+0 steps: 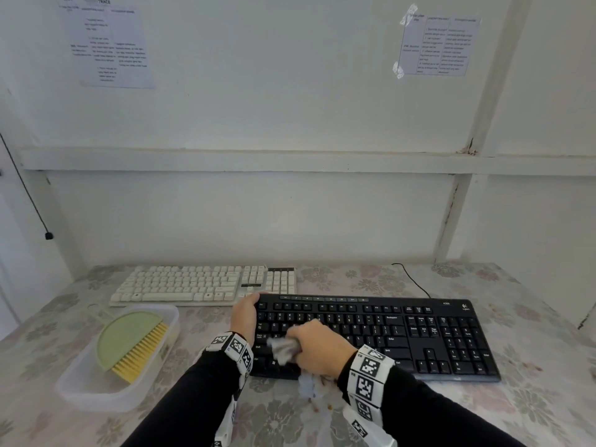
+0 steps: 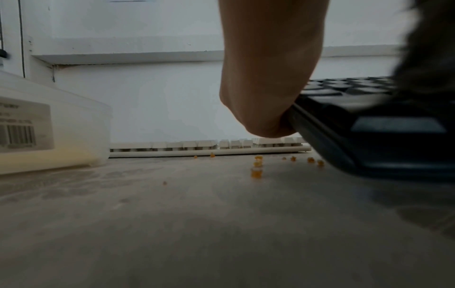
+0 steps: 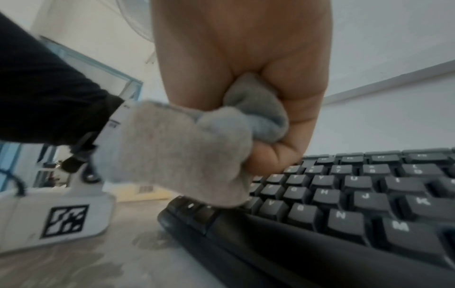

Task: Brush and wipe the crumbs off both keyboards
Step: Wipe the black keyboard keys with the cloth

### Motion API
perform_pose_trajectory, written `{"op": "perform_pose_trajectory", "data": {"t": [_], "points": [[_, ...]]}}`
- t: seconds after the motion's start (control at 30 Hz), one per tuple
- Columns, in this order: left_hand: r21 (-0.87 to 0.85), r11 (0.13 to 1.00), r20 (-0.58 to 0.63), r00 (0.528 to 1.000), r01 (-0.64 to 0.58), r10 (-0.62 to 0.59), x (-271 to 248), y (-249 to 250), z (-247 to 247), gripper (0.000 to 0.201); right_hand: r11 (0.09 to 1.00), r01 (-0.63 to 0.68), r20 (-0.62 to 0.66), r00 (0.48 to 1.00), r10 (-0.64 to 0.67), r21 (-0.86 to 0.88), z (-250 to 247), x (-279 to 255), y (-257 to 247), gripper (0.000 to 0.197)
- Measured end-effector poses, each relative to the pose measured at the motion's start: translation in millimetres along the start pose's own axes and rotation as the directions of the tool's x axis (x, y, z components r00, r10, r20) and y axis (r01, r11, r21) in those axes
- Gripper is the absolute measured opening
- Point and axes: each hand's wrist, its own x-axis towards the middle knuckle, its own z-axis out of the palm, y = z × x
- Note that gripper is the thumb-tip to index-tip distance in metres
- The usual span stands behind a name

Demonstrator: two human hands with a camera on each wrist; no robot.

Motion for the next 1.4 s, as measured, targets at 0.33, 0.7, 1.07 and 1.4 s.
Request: {"op": "perform_pose_trajectory", "data": {"t": [0.33,0.7,1.07,1.4], "points": [[-0.031,0.999,0.036,0.999,0.03,-0.029,2.6,-2.8,-1.5,0.023,0.953,-0.294,-0.158,0.94,0.301,0.07,4.3,20.6,-17.6,0.033],[0.005,1.0,0.028,0.999,-0.014,0.014,4.2,-2.2,-0.4,0.025,0.93,-0.331,0.233,0.903,0.361,-0.159,8.5,-7.8,-33.7,0.02],[0.086,0.99,0.075,0.992,-0.11,0.103,9.1,-4.1,-6.2,0.041,0.961,-0.269,-0.213,0.937,0.275,0.059,-2.8,38.8,-47.0,0.039],[0.089,0.995,0.038,0.998,-0.046,0.042,7.7,0.5,-4.2,0.034,0.958,-0.273,0.082,0.957,0.28,-0.089,17.9,15.1,-63.1,0.034]]}}
